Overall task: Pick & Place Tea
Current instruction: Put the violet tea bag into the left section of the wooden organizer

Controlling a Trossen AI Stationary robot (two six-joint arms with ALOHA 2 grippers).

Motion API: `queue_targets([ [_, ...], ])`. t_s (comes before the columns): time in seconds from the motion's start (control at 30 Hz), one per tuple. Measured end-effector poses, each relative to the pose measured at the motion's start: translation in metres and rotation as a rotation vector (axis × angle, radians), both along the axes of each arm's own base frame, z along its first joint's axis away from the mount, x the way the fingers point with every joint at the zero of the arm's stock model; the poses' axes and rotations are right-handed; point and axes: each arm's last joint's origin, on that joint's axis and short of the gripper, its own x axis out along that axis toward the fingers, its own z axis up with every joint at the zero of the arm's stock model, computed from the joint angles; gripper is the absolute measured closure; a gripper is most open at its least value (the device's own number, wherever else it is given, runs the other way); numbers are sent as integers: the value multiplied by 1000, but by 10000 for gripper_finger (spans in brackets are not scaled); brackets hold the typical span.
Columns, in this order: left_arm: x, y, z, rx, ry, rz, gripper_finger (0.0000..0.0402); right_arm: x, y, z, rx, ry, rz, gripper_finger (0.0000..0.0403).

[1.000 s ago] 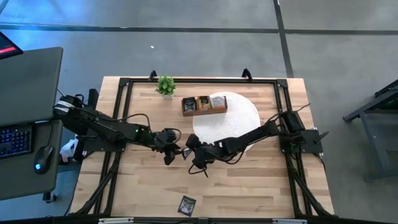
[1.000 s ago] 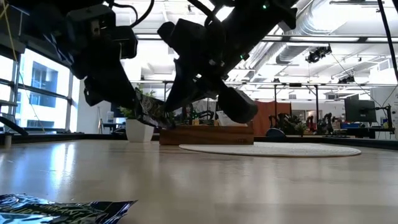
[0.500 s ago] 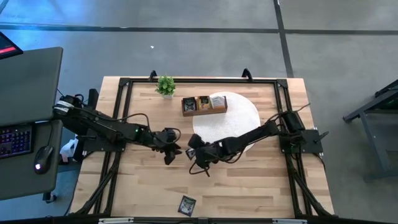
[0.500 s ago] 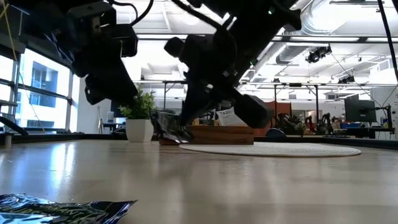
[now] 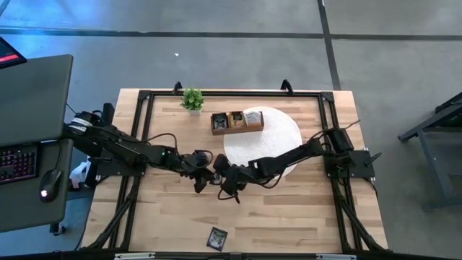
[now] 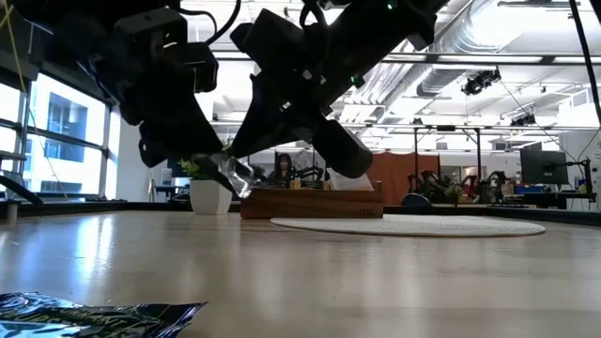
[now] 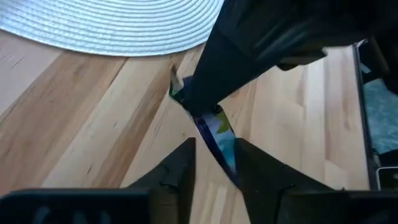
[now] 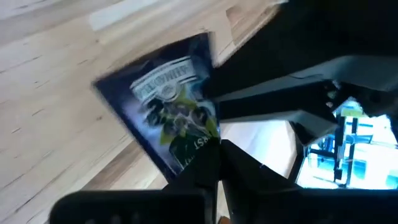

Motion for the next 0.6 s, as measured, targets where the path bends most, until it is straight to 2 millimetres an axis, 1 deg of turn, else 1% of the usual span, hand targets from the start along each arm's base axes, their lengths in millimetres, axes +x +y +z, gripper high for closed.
queue_targets([
  [0.23, 0, 0, -1, 9, 6, -6, 387, 0, 1, 0, 18, 2, 25, 392],
  [0.27, 0, 0, -1, 18, 6, -13, 394, 0, 1, 0, 26, -1, 25, 392],
  [0.5, 0, 0, -1, 37, 3, -22, 399, 0, 1, 0, 84, -19, -23, 391],
  [0.6, 0, 0, -1, 51, 1, -21, 400, 0, 0, 1, 94, -44, -102, 387],
])
